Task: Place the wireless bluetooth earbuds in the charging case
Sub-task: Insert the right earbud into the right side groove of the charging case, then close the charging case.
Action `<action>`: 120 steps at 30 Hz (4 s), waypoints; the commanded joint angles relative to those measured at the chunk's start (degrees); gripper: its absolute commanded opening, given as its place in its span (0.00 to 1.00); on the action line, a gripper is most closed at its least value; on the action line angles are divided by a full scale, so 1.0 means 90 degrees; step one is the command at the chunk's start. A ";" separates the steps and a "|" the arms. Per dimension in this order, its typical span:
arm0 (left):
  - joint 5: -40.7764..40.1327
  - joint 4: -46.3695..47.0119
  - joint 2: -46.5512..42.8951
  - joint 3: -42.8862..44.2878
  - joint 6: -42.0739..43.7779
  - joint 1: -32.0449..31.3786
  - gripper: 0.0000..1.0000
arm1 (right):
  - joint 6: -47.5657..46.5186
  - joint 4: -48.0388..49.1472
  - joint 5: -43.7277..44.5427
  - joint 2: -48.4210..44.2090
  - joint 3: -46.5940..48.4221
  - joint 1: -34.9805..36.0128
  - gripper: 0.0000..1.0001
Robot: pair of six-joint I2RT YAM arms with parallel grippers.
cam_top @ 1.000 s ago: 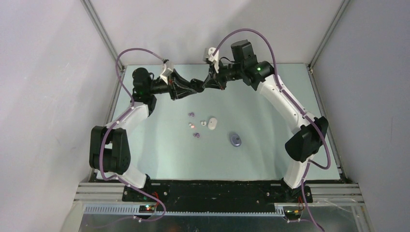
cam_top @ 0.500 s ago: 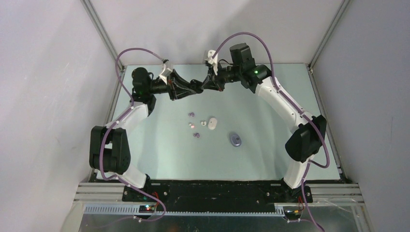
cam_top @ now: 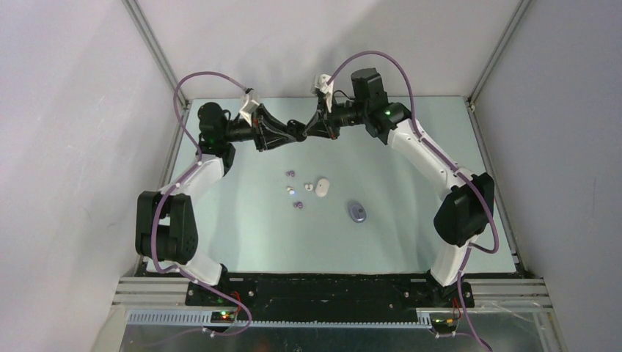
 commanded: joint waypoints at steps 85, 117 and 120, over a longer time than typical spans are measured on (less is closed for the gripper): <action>-0.0003 0.0443 0.0068 0.0254 -0.0377 0.0016 0.00 | 0.0692 0.1008 0.1314 -0.0332 0.0329 0.0173 0.47; -0.0790 0.0349 0.0072 0.0277 -0.0802 0.0030 0.00 | 0.0053 0.0235 -0.0414 0.0188 0.0576 0.0112 0.71; -0.1267 0.0480 0.0218 0.0335 -0.1406 0.0052 0.00 | -0.0258 0.0240 0.0236 -0.0010 0.0280 0.0265 0.71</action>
